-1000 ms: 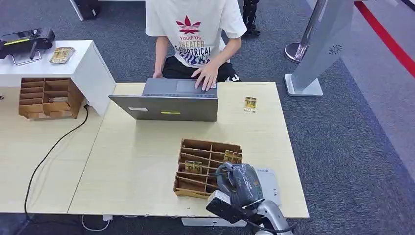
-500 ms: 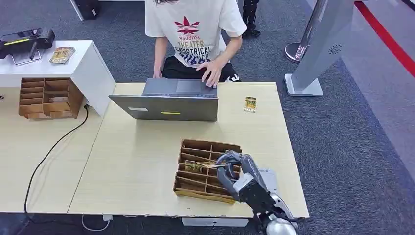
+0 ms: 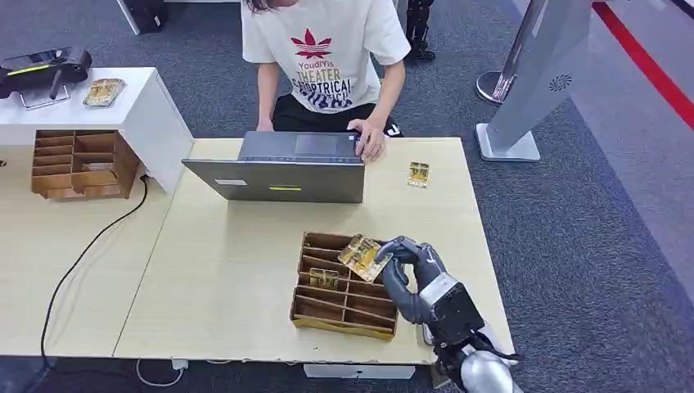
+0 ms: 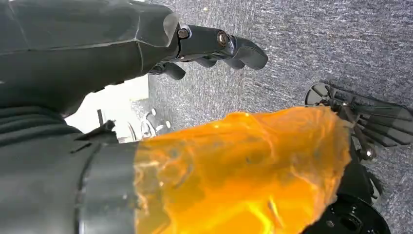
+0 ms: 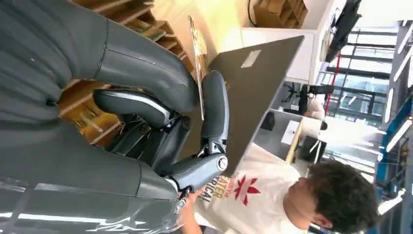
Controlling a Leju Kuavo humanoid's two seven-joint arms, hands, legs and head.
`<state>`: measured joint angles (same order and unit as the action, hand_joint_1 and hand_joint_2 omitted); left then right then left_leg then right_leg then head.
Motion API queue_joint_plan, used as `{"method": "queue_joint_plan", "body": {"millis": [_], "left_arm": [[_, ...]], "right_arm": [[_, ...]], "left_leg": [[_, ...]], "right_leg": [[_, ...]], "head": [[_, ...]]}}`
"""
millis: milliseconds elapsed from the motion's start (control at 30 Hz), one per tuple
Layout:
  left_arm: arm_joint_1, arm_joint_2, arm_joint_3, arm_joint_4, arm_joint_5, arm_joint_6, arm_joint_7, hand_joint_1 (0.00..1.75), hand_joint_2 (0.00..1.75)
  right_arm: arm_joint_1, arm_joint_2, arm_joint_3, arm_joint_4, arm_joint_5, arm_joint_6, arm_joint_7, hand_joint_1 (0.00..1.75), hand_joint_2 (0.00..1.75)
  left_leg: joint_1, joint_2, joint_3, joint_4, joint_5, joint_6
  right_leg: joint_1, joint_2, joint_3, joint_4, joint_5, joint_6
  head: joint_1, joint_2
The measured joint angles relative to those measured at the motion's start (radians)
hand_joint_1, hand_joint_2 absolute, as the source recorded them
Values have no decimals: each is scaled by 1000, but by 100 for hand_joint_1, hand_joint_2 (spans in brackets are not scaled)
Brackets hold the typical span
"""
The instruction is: Pass the card to the sensor for recognition and then transmit it.
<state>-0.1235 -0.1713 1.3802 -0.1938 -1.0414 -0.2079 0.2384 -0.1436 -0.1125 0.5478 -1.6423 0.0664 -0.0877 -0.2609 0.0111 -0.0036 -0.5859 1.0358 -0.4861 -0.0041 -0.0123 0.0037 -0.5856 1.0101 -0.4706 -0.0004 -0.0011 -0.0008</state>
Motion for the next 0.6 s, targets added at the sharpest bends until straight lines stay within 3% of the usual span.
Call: {"method": "queue_joint_plan", "body": {"millis": [433,600], "left_arm": [[0,0,-2,0,-21,0,2,0,0],[-1,0,-17,0,-47,-1,6,0,0]], "right_arm": [[-135,20,2,21,3,-6,32,175,175],[-234,48,-3,85,-66,-8,95,175,175]], "left_leg": [[0,0,0,0,0,0],[0,1,0,0,0,0]], "right_leg": [[0,0,0,0,0,0],[0,1,0,1,0,0]], "head": [[0,0],[0,0]]}}
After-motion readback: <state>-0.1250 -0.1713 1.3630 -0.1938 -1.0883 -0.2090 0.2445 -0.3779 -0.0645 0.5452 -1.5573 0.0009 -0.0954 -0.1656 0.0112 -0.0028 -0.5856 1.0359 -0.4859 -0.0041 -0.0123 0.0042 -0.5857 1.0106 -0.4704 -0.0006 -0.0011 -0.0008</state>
